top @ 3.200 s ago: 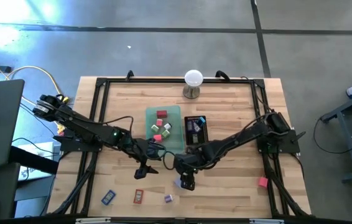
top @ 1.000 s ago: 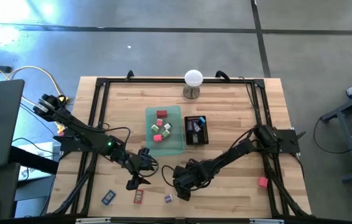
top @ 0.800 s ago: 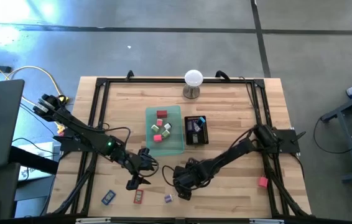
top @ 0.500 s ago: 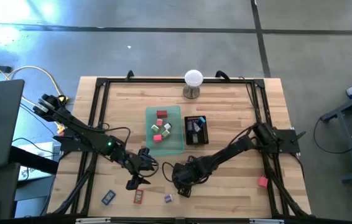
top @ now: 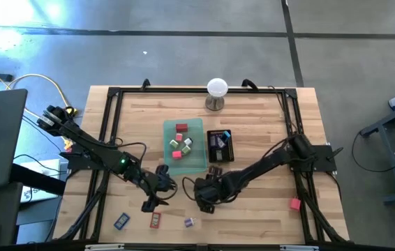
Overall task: Pick & Place Office items
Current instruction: Put the light blue charger adapter into the blue bin
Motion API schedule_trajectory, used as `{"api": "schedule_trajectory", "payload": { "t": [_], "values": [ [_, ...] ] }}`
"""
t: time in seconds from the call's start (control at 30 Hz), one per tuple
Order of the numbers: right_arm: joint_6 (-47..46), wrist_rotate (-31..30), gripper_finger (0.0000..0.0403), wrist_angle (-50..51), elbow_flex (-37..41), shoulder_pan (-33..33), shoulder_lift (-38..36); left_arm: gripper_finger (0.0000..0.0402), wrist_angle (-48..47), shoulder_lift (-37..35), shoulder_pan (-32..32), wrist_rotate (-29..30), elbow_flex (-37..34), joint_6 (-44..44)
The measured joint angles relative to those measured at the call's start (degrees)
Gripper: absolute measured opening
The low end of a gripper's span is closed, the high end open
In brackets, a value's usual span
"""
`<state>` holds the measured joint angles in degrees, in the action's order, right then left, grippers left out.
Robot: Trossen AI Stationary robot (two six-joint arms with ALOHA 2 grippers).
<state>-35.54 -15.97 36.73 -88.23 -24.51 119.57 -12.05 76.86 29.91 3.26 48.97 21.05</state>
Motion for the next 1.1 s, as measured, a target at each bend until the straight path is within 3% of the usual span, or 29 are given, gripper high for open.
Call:
{"api": "schedule_trajectory", "payload": {
  "t": [0.33,0.5,0.8,1.1],
  "values": [
    [8.13,-16.73,0.0195,1.85,-0.19,-2.12,-7.03,0.0291,0.02,0.00,0.01,10.74,0.00,-9.28],
    [11.40,-18.30,0.0195,3.98,-0.21,-0.72,-7.18,0.0291,1.04,0.06,1.09,15.43,0.00,-16.27],
    [16.43,-18.39,0.0195,5.13,-0.21,2.81,-7.19,0.0291,2.59,0.17,2.62,29.10,0.00,-27.50],
    [21.09,-13.62,0.0195,3.81,-0.28,5.12,-7.19,0.0291,3.55,0.17,2.33,29.92,0.00,-47.07]
  ]
}}
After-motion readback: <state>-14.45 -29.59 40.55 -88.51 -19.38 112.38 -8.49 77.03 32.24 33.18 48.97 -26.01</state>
